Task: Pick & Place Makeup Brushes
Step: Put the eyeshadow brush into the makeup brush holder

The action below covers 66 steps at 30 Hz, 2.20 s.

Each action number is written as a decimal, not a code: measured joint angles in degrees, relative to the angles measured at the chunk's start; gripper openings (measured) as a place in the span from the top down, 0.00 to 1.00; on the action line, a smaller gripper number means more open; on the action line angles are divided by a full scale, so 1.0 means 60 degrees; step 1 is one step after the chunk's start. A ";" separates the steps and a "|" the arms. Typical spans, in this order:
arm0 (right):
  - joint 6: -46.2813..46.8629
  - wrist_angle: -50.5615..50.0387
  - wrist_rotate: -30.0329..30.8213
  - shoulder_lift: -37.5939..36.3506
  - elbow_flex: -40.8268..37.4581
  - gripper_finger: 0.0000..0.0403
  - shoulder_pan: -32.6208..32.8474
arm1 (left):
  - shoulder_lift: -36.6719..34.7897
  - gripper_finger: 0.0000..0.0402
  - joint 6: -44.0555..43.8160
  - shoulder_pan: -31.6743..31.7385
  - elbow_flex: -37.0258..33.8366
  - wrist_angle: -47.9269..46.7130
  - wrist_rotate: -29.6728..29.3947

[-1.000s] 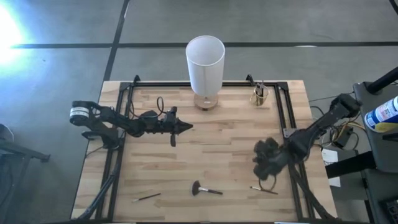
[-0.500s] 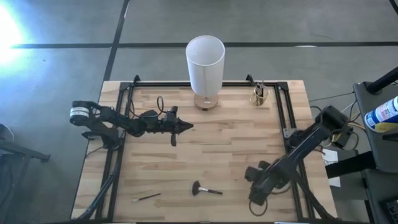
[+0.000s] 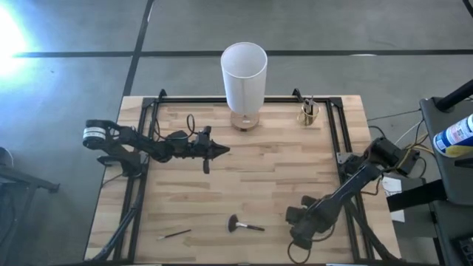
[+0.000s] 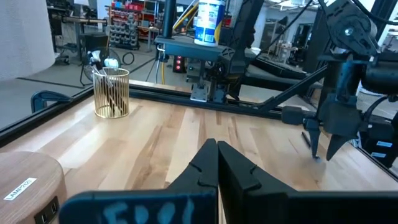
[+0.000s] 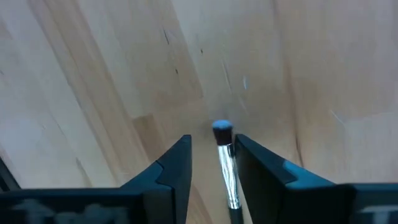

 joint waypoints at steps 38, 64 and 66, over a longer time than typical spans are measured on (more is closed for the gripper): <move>-0.7604 0.4187 0.1585 -0.4139 -0.1909 0.96 -0.5088 | 0.0004 1.00 0.0000 -0.0003 -0.0044 -0.0028 -0.0011; -1.1297 1.0437 0.3761 -0.8156 -0.5706 0.96 -1.4126 | 0.0000 1.00 0.0120 0.0025 -0.0044 -0.0143 -0.0083; -1.1418 1.0253 0.3964 -0.8402 -0.5835 0.96 -1.4214 | 0.0000 1.00 0.0120 0.0025 -0.0044 -0.0146 -0.0080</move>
